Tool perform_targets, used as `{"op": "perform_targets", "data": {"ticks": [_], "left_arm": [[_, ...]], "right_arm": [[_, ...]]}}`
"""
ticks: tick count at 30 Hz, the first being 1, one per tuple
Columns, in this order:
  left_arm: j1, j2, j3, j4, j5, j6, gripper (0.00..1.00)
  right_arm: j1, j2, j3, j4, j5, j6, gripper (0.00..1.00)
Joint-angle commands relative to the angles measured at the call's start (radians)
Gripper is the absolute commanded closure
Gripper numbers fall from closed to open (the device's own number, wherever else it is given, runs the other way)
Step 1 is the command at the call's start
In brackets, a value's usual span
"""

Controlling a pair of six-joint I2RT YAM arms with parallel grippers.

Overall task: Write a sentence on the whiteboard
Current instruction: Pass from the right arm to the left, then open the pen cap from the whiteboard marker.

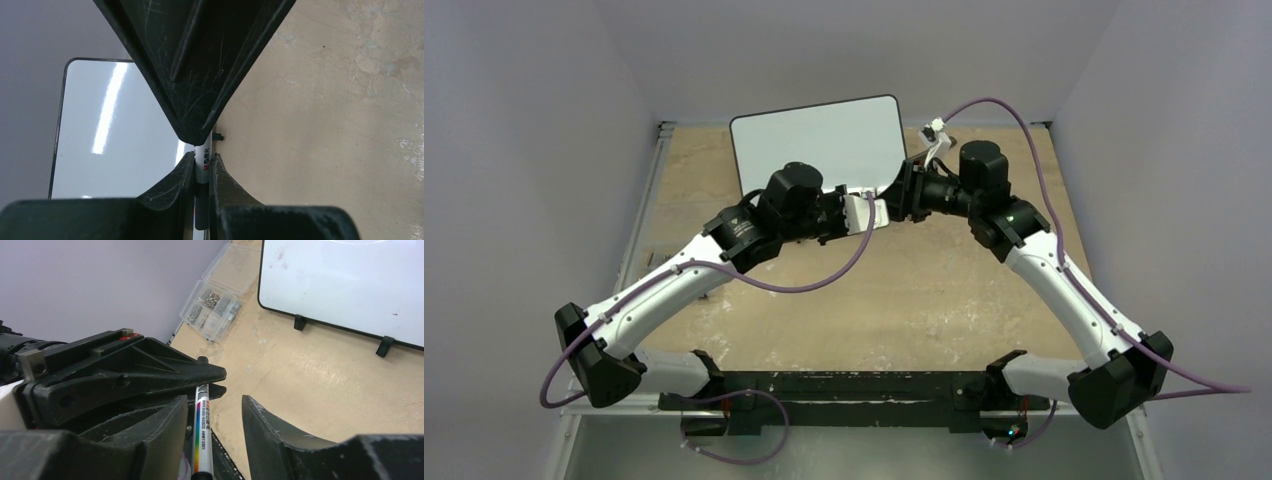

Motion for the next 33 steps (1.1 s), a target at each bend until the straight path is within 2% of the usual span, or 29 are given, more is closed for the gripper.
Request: {"op": "perform_targets", "data": {"ticks": [1, 17, 33], "left_arm": [[-0.011, 0.005, 0.048, 0.033, -0.018, -0.011, 1.00], [-0.033, 0.022, 0.048, 0.006, -0.026, 0.131, 1.00], [-0.053, 0.040, 0.050, 0.019, -0.052, 0.154, 1.00]], "right_arm": [[0.013, 0.016, 0.032, 0.003, 0.016, -0.006, 0.58], [0.048, 0.055, 0.037, -0.011, -0.002, -0.018, 0.70], [0.062, 0.068, 0.018, 0.013, -0.004, -0.009, 0.84]]}}
